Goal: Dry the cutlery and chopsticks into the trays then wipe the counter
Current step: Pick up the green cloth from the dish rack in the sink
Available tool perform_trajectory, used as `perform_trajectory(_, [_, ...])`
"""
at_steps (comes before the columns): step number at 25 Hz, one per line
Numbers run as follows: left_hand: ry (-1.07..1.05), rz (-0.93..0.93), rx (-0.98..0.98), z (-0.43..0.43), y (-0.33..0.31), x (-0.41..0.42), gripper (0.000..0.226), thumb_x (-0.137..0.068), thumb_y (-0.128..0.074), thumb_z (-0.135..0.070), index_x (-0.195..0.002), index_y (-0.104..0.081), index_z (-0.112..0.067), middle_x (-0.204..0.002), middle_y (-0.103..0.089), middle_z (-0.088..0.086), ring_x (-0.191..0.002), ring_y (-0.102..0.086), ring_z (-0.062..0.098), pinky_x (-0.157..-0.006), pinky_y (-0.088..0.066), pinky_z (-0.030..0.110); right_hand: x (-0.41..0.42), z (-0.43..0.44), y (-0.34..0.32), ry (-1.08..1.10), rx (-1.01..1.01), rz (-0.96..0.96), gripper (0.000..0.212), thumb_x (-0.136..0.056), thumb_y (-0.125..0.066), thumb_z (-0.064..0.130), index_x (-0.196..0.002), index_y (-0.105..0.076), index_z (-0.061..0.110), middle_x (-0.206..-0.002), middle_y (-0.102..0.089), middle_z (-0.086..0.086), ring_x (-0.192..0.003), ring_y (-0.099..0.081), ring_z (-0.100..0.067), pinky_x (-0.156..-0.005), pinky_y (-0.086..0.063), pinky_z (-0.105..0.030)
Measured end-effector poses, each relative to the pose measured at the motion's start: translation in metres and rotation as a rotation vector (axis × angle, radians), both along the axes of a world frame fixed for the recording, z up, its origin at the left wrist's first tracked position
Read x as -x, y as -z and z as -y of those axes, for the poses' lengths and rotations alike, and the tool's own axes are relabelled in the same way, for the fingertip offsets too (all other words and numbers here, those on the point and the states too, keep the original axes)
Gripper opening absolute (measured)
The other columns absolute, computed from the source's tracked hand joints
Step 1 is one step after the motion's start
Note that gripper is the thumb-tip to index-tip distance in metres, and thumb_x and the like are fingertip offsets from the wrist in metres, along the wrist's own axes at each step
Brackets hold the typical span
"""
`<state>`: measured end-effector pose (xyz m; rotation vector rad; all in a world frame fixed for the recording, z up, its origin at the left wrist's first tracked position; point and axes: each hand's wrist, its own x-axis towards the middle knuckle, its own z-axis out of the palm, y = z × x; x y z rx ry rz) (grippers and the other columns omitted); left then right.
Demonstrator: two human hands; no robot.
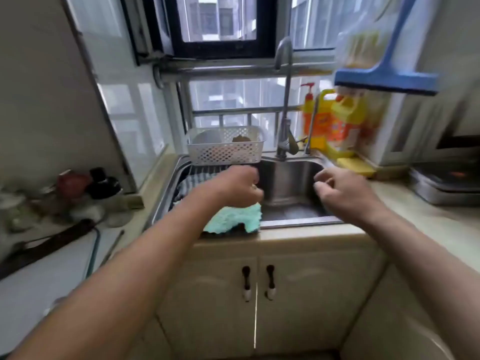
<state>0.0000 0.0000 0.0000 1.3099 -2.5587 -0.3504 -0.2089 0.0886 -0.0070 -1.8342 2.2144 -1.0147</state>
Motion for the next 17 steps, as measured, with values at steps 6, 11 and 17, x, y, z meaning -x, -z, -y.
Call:
perform_trajectory(6, [-0.206, 0.373, -0.14, 0.037, 0.073, -0.07, 0.071, -0.088, -0.046, -0.071, -0.148, -0.039, -0.033, -0.153, -0.038, 0.012, -0.137, -0.037, 0.036, -0.111, -0.035, 0.051, -0.093, 0.091, 0.069, -0.169, -0.358, 0.05, 0.036, -0.097, -0.052, 0.032, -0.128, -0.058, 0.017, -0.131, -0.063, -0.012, -0.12, -0.056, -0.032, -0.099, -0.046, -0.037])
perform_trajectory(11, [-0.212, 0.211, 0.079, 0.051, 0.089, -0.071, 0.019, -0.099, -0.045, -0.04, -0.099, -0.053, -0.023, -0.106, -0.051, 0.007, -0.107, -0.051, 0.034, -0.096, -0.044, 0.053, -0.101, 0.11, 0.087, -0.065, -0.201, 0.061, 0.023, -0.083, -0.067, 0.018, -0.105, -0.073, 0.02, -0.106, -0.073, -0.009, -0.103, -0.065, -0.029, -0.086, -0.052, -0.031])
perform_trajectory(17, [-0.16, -0.541, 0.037, 0.038, 0.051, -0.035, 0.02, -0.098, -0.05, -0.021, -0.08, -0.057, -0.019, -0.075, -0.059, -0.001, -0.071, -0.056, 0.019, -0.059, -0.039, 0.033, -0.08, 0.089, 0.048, -0.088, 0.065, 0.527, 0.012, -0.082, -0.066, 0.007, -0.083, -0.072, 0.017, -0.075, -0.072, -0.004, -0.071, -0.07, -0.025, -0.07, -0.061, -0.04])
